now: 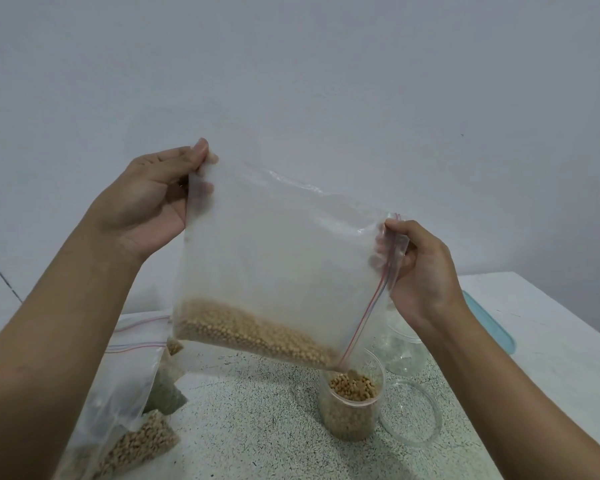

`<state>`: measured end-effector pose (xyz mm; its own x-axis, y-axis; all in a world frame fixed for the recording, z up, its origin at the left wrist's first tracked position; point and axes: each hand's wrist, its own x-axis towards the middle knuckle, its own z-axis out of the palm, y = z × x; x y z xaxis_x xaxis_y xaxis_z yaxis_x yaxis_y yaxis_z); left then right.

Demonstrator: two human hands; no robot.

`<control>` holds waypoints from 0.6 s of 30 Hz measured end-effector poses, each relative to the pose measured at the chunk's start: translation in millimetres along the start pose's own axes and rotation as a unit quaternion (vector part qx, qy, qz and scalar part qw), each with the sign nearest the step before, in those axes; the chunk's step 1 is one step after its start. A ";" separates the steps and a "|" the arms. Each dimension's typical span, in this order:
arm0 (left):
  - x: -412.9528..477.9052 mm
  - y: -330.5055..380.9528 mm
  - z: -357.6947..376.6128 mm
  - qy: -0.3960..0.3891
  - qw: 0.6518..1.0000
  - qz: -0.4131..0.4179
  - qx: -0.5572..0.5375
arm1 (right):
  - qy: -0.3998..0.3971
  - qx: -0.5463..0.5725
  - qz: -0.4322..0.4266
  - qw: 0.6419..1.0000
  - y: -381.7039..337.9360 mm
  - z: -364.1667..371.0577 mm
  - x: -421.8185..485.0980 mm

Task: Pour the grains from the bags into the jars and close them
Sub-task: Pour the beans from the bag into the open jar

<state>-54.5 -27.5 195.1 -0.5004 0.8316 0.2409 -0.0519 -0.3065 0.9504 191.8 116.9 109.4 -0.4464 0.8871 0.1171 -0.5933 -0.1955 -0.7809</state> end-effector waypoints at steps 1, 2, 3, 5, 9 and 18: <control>0.7 0.0 -0.1 0.000 1.000 0.000 -0.001 | 0.001 0.000 0.000 1.000 0.1 -0.1 0.9; 1.8 0.0 -0.4 0.000 1.000 0.000 0.000 | 0.000 0.001 0.000 1.000 0.2 0.1 1.7; 2.6 -0.3 -0.6 -0.002 1.000 0.000 0.001 | 0.000 0.001 0.000 1.000 0.3 -0.2 2.5; 4.0 -1.1 -0.6 -0.004 1.000 -0.001 0.000 | 0.002 0.001 -0.001 1.000 0.5 -0.6 4.3; 6.5 -2.9 -0.1 -0.005 1.000 -0.003 -0.001 | 0.006 0.000 0.001 1.000 -0.2 -2.0 6.7; 11.2 -6.4 4.9 -0.013 1.000 -0.002 -0.004 | 0.009 -0.005 -0.008 1.000 -2.1 -6.7 10.1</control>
<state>-55.6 -14.0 192.6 -0.4767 0.8451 0.2419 -0.0605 -0.3061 0.9501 193.1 129.1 108.1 -0.4236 0.8980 0.1187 -0.5943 -0.1766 -0.7846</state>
